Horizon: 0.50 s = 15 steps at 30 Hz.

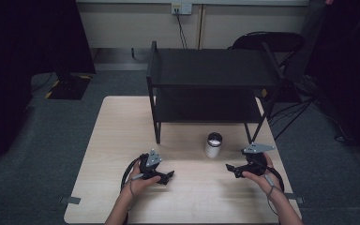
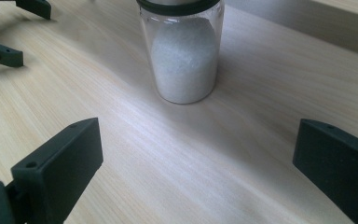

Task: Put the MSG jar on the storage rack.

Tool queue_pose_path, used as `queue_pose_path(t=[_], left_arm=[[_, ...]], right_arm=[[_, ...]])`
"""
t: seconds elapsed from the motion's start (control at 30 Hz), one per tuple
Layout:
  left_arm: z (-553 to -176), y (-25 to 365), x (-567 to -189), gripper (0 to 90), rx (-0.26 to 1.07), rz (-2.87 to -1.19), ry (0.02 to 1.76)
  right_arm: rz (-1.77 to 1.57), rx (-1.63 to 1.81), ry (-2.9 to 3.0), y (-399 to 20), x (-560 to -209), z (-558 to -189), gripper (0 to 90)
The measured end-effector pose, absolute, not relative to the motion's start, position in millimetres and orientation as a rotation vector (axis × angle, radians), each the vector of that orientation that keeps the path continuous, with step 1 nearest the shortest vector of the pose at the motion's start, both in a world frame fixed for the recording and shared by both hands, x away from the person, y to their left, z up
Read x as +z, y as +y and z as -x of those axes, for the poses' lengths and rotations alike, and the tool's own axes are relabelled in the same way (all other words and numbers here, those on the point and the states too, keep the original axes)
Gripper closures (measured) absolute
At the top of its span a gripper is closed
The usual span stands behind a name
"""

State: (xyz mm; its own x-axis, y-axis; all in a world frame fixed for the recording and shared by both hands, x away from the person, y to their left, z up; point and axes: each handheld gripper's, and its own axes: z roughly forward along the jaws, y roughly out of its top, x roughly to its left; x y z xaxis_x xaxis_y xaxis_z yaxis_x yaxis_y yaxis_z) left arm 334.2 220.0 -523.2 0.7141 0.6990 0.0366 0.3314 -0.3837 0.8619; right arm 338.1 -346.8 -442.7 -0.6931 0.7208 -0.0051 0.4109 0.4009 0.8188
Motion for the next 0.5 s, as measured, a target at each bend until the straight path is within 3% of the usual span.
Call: queue_pose_path(t=[0.5], left_arm=[[-334.1,220.0,-523.2,0.1,0.5,-1.991,0.788]], right_arm=[[-0.962,1.206,2.319,-340.2,-447.7,-342.6,0.4]])
